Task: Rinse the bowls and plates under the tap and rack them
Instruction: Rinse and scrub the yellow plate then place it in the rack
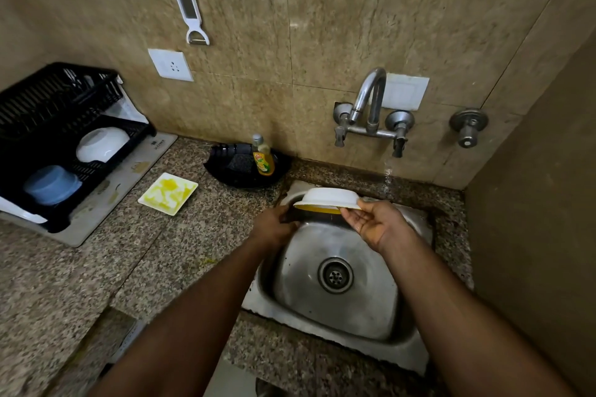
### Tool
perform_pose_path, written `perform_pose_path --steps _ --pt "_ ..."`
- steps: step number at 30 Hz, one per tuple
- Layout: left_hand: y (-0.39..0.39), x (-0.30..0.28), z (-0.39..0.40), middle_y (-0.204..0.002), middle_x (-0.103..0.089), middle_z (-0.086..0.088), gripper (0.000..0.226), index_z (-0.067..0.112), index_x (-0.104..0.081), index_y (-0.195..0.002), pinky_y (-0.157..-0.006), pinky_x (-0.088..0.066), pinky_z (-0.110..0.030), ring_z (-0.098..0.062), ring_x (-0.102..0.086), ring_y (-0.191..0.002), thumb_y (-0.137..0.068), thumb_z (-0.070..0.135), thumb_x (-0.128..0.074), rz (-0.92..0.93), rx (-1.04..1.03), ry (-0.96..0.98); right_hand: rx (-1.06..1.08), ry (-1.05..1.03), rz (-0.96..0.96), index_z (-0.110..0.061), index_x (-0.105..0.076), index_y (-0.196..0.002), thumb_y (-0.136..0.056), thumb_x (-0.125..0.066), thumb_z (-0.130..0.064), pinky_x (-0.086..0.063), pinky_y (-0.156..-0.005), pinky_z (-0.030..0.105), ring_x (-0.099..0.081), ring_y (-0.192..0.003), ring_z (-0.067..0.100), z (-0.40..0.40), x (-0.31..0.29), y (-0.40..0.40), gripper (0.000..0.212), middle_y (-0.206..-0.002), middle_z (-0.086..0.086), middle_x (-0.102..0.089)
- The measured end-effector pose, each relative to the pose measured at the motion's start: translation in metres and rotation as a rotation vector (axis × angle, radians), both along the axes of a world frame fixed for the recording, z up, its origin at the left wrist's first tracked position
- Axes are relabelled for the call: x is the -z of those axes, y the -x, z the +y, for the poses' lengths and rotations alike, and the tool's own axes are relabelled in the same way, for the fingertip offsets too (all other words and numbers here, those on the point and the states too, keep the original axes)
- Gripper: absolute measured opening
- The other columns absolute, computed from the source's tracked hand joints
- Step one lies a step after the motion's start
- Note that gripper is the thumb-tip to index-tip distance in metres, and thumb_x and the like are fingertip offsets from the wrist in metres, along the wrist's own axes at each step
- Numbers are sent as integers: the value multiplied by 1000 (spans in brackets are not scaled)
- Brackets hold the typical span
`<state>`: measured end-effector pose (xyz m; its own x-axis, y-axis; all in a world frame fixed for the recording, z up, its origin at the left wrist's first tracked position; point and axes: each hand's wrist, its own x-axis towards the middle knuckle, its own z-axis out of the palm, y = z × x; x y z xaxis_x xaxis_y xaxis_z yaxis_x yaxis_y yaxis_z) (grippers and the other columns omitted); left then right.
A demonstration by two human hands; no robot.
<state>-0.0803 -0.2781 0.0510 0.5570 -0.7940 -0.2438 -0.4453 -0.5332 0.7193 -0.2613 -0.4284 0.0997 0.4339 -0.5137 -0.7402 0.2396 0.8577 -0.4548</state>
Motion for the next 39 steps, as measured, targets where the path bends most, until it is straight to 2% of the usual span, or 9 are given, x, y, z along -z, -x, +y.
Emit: perform_pose_path --steps 6,10,14,17,25,29,32,35,39 --pt "1 1 3 -129 -71 -7 54 14 -63 -140 -98 -46 -23 -21 -66 -119 -88 24 -76 43 -7 29 -19 16 8 7 -57 -100 -101 -50 6 -62 -52 43 -66 -83 36 4 -5 1 7 -93 24 -65" --pt "-4 7 1 -126 -73 -3 64 17 -63 -141 -109 -50 -37 -17 -69 -117 -79 34 -70 97 13 78 -11 16 -4 6 -57 -96 -101 -49 7 -61 -49 42 -67 -80 36 5 -7 1 9 -89 24 -66" --pt "0 1 1 -127 -73 -6 51 14 -62 -141 -111 -48 -38 -18 -68 -118 -91 11 -71 125 24 91 2 20 -9 5 -56 -95 -101 -49 6 -61 -49 42 -73 -56 34 3 -6 2 10 -66 21 -72" --pt "-1 3 1 -125 -74 -2 56 17 -64 -139 -110 -48 -34 -18 -68 -118 -84 28 -71 103 31 90 0 28 2 5 -57 -96 -101 -50 6 -61 -49 42 -73 -59 34 4 -5 1 8 -67 21 -72" --pt "3 7 5 -118 -76 -1 52 19 -70 -131 -100 -51 -28 -15 -70 -110 -82 32 -70 104 31 61 -7 4 4 6 -58 -96 -101 -49 6 -62 -54 42 -67 -84 35 9 3 4 11 -91 24 -66" --pt "13 20 16 -112 -78 -6 49 20 -70 -131 -86 -56 -27 -21 -73 -101 -85 37 -68 101 15 -34 -24 -57 34 10 -57 -99 -102 -48 6 -57 -89 44 -64 -114 40 18 17 11 11 -99 26 -65" --pt "11 21 22 -106 -79 -5 49 22 -72 -129 -89 -58 -32 -21 -74 -98 -83 39 -68 102 -8 -21 -43 -70 38 11 -57 -98 -102 -48 6 -52 -97 46 -60 -124 40 22 16 10 11 -112 27 -64" --pt "-8 9 26 -109 -78 2 52 21 -74 -125 -97 -56 -33 -15 -72 -103 -76 33 -65 88 -21 34 -55 -49 5 10 -57 -102 -101 -49 6 -56 -85 45 -62 -118 39 21 3 0 9 -107 25 -65" --pt "-42 -22 41 -113 -77 -5 57 11 -69 -129 -100 -56 -43 -19 -72 -107 -74 23 -66 89 -135 116 -123 12 -22 6 -56 -119 -100 -51 6 -61 -49 40 -67 -91 35 26 -18 -33 20 -98 24 -67"
